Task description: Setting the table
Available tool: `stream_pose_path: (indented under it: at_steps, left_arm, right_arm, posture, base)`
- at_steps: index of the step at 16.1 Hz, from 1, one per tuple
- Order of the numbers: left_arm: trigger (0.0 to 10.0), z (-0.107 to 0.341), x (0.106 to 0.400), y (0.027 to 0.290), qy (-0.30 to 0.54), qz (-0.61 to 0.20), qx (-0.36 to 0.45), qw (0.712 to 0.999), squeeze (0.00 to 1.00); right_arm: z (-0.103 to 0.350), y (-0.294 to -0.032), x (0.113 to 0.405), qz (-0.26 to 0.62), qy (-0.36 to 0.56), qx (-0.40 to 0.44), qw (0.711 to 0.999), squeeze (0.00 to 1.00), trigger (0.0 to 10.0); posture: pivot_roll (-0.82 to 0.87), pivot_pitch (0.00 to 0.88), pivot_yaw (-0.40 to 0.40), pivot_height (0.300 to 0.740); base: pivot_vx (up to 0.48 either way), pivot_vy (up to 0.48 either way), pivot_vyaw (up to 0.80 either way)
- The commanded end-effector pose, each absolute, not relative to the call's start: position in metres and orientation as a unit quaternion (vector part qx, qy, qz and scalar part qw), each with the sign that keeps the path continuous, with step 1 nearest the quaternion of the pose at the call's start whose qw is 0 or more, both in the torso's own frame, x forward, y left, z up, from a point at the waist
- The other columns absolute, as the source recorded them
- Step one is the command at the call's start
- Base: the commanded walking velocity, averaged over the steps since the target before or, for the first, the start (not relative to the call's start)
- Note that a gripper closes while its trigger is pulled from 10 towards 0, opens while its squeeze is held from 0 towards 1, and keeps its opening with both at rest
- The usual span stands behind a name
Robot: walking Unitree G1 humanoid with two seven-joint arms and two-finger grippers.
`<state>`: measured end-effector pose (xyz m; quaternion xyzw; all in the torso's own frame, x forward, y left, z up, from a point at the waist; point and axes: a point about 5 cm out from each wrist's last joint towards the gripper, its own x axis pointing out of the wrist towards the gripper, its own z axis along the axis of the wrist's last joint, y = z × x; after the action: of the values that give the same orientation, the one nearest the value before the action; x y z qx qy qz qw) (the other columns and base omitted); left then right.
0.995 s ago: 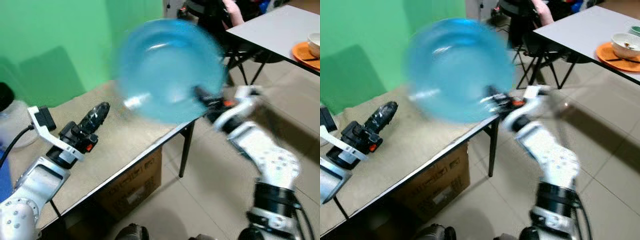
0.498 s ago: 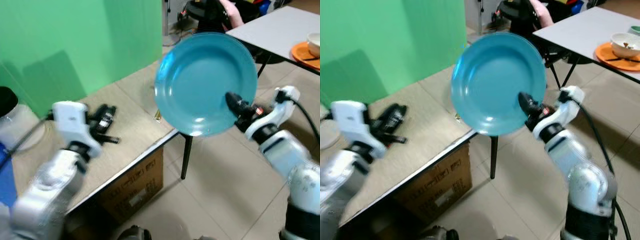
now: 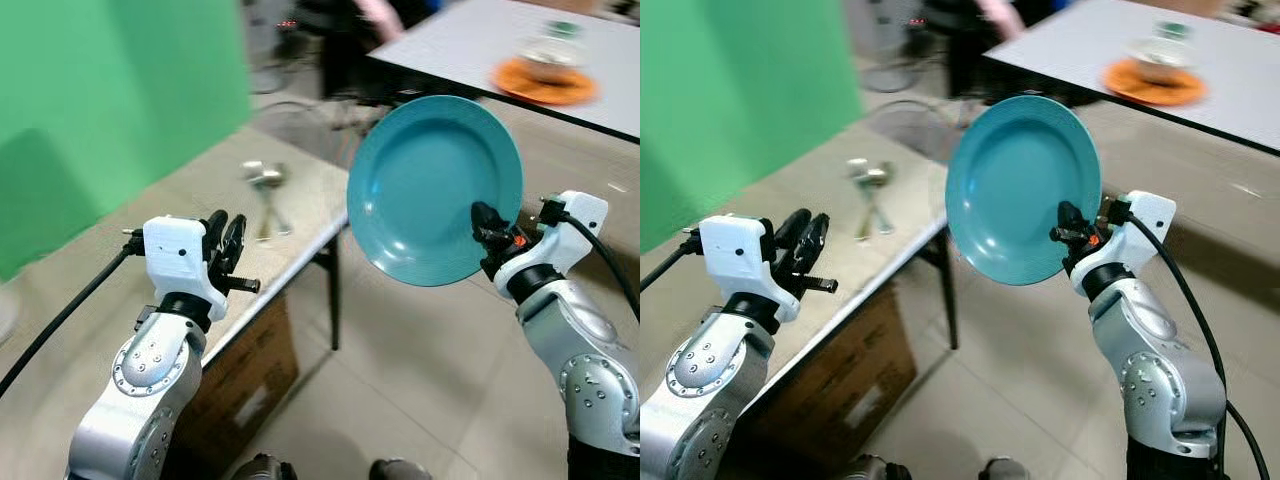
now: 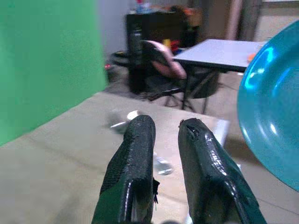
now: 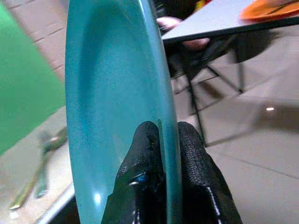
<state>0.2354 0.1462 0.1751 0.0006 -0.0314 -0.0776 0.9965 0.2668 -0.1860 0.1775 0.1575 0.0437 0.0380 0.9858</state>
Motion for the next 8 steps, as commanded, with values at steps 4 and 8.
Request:
stream_pose_path:
  at_steps: [4,8]
  left_arm:
    - [10.0,0.1748,0.2395,0.1439,-0.04,-0.086,0.009,0.995,0.0]
    - [10.0,0.1766,0.2412,0.1416,-0.046,-0.093,0.009,0.995,0.0]
  right_arm:
    - [0.1847,-0.1867,0.265,0.018,0.007,0.131,0.991,0.0,10.0]
    - [0.1854,-0.184,0.2661,0.025,0.003,0.123,0.992,0.0,10.0]
  posture:
    - [-0.09,0.055,0.084,0.74]
    - [-0.09,0.053,0.084,0.74]
  base:
    - [0.303,0.0,-0.58]
    - [0.336,0.0,0.0]
